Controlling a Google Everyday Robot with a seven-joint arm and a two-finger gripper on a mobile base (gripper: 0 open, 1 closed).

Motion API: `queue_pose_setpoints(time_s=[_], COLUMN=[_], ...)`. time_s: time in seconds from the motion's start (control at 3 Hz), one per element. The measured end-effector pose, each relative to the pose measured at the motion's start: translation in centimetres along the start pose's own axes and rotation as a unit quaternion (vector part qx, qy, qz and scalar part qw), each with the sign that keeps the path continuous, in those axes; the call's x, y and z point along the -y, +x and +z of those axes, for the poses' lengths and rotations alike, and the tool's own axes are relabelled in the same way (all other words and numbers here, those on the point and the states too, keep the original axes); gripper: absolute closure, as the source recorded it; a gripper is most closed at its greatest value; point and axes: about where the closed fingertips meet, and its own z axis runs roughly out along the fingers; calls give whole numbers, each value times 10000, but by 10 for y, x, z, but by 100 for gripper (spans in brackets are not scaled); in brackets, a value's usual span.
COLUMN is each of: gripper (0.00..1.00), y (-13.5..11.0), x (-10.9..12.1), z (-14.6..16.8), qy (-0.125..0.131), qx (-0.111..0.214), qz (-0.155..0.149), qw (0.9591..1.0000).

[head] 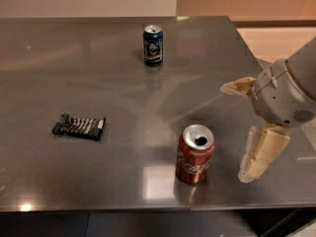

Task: Knock coke can over

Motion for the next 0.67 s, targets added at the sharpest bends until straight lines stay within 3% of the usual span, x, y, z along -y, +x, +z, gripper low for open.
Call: queue_pose_setpoints(time_s=[0.67], gripper=[0], y=[-35], x=[-14], z=[27], qy=[-325], qx=[693], qz=[-290], qw=[9966])
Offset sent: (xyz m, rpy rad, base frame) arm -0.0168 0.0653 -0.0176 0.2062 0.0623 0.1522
